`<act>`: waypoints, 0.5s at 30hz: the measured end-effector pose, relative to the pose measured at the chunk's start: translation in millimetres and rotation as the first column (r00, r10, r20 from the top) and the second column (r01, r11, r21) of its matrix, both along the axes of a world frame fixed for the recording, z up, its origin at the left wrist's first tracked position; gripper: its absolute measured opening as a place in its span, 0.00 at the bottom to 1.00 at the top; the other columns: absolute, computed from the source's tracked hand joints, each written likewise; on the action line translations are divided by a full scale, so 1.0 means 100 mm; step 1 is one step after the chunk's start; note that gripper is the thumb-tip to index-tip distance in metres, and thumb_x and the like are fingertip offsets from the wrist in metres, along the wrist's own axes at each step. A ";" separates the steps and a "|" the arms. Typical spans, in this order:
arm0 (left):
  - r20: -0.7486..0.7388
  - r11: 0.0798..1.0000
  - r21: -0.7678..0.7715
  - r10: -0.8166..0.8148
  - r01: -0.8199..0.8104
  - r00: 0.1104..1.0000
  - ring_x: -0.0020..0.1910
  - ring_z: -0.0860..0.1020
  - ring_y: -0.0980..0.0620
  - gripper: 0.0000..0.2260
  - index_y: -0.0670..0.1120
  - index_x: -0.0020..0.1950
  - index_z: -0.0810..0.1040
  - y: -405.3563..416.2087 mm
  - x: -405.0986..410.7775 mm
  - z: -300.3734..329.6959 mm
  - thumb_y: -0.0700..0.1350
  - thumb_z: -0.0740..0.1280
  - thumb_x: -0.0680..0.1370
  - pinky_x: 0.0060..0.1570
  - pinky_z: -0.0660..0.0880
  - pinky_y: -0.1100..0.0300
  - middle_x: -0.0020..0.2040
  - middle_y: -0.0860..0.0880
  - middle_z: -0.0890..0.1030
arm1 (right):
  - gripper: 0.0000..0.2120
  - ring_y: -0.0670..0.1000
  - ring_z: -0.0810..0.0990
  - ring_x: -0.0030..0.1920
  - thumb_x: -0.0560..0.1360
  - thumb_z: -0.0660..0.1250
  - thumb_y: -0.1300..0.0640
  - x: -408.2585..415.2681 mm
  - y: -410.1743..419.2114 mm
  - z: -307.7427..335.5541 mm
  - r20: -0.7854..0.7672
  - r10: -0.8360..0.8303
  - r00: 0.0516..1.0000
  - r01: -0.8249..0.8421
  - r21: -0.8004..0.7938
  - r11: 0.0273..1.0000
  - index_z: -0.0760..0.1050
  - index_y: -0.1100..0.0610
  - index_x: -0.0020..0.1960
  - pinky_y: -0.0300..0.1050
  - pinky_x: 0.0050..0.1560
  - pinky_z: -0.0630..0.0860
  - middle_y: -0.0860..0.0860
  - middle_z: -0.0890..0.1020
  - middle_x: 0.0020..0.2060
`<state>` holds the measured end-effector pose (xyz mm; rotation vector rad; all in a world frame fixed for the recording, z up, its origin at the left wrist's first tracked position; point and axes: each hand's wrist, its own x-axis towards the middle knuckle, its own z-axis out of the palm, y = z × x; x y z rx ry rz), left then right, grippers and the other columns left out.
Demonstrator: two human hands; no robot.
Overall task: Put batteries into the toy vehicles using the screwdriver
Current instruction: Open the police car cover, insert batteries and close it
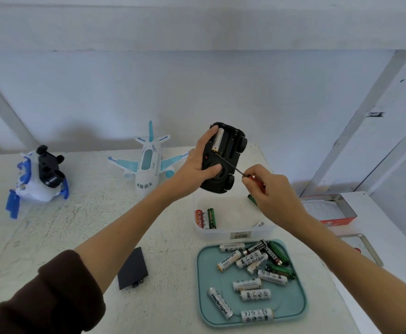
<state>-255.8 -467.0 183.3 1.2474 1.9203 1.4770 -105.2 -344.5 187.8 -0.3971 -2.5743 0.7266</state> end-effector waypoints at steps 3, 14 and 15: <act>-0.066 0.997 -0.073 -0.014 0.009 0.998 0.65 0.69 0.43 0.32 0.73 0.70 0.53 -0.05 -0.06 -0.02 0.54 0.65 0.72 0.67 0.67 0.39 0.69 0.43 0.64 | 0.07 0.45 0.65 0.24 0.78 0.60 0.56 0.03 0.06 0.10 -0.024 -0.023 0.999 0.024 0.040 0.999 0.74 0.58 0.48 0.44 0.28 0.64 0.45 0.69 0.23; -0.260 0.983 -0.180 -0.087 0.040 0.962 0.58 0.69 0.46 0.31 0.83 0.60 0.50 -0.09 -0.08 0.02 0.50 0.60 0.74 0.62 0.65 0.55 0.60 0.44 0.65 | 0.09 0.53 0.74 0.34 0.79 0.58 0.52 -0.01 0.25 0.47 0.065 -0.119 0.991 0.095 0.293 0.952 0.74 0.55 0.51 0.47 0.37 0.73 0.45 0.72 0.27; -0.295 0.980 -0.196 -0.091 0.033 0.951 0.57 0.70 0.45 0.31 0.83 0.60 0.49 -0.08 -0.08 0.02 0.50 0.60 0.74 0.61 0.66 0.56 0.59 0.44 0.65 | 0.10 0.53 0.75 0.34 0.79 0.58 0.52 0.00 0.26 0.48 0.075 -0.123 0.990 0.094 0.304 0.948 0.74 0.55 0.52 0.47 0.38 0.74 0.46 0.74 0.29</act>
